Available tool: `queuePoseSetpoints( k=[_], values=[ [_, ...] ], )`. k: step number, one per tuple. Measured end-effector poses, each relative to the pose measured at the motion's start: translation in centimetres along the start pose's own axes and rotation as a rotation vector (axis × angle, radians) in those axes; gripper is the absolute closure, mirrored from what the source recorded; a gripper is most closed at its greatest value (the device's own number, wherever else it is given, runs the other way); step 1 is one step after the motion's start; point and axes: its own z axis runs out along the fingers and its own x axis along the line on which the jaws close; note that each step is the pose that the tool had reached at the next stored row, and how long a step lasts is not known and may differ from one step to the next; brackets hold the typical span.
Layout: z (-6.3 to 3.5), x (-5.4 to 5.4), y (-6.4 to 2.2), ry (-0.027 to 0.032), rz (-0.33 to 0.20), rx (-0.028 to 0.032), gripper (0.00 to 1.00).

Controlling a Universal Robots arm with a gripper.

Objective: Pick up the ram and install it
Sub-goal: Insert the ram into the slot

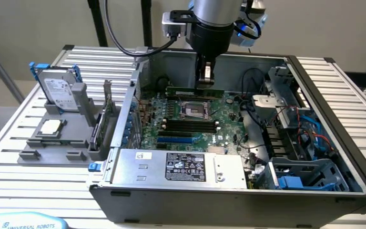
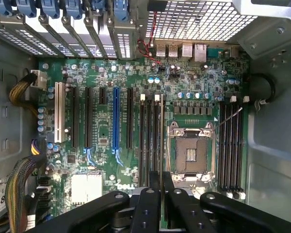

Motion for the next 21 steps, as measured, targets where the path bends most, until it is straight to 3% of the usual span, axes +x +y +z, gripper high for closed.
queuePoseSetpoints(
  k=[11,21],
  values=[
    [0.02,0.0,0.00,0.0001,0.000,0.0000,0.87],
    [1.72,0.3,-0.06,-0.0002,0.005,0.0005,0.87]
  ],
)
